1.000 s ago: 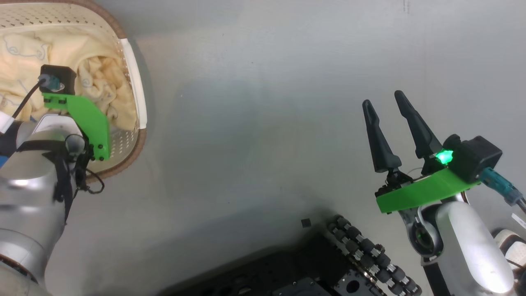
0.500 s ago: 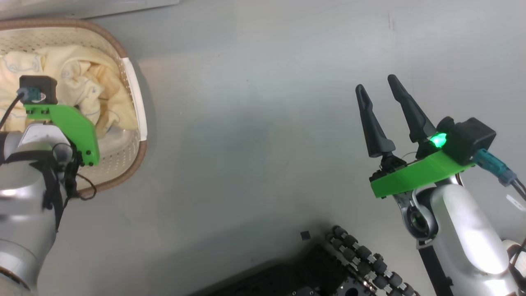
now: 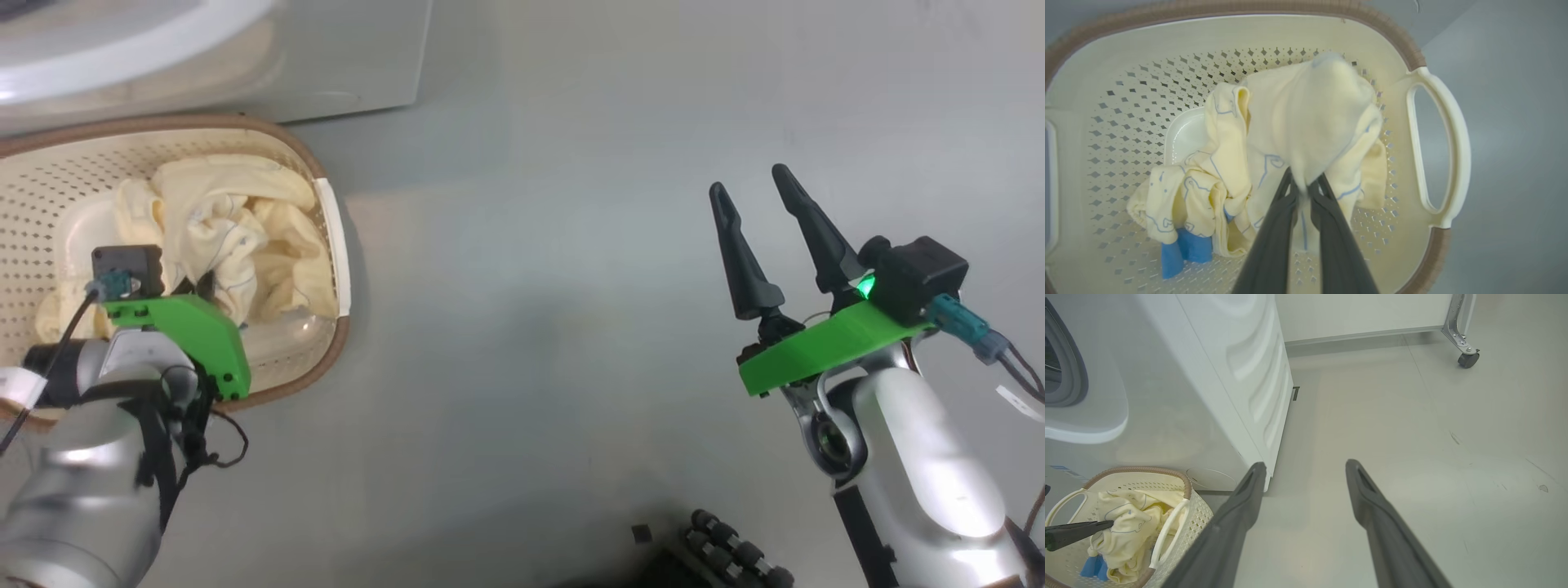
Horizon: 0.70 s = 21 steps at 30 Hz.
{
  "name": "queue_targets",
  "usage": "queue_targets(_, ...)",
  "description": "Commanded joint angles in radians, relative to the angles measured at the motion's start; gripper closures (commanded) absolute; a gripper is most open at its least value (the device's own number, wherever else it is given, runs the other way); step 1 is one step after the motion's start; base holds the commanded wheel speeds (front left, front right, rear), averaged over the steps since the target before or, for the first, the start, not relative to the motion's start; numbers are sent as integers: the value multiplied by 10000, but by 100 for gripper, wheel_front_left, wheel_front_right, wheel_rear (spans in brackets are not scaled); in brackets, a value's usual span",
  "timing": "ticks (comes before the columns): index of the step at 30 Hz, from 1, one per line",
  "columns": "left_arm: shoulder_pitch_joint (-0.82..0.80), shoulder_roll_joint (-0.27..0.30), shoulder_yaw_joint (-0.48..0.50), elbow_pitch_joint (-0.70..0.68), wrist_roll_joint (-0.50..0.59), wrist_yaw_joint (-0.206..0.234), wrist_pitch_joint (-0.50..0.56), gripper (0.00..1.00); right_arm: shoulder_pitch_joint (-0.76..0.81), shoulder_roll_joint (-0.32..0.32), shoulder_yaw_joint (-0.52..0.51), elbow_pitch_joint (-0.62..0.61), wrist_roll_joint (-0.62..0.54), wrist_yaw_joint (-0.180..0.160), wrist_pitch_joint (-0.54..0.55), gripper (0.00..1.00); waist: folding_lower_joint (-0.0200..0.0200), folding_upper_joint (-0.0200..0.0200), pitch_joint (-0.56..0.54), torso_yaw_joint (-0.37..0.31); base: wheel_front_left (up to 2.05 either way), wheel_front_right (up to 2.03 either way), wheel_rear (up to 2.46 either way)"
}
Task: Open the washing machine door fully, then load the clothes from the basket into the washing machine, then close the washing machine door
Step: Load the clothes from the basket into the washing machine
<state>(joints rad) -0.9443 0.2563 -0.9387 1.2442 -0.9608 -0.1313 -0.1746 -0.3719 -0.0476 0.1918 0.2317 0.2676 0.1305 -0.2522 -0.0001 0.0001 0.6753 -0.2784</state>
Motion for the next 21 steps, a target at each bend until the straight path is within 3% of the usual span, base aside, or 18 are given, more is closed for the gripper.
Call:
queue_targets(1, 76, 244, 234, -146, -71, 8, -237, 100, 323, -26, 83, -179, -98, 2, -95, 0, 1, -1, -568, 382, 0, 0, 0)
queue_targets(11, 509, 108, 447, -762, 13, 16, -859, 100, 557, -26, -57, 447, -451, 2, -91, 0, 1, -1, -2102, 1229, 0, 0, 0)
queue_targets(21, 2066, 558, 2437, -3271, 1507, 789, -870, 100, 984, -32, -160, 838, -497, 2, -17, 0, 1, -1, -3577, 1910, 0, 0, 0)
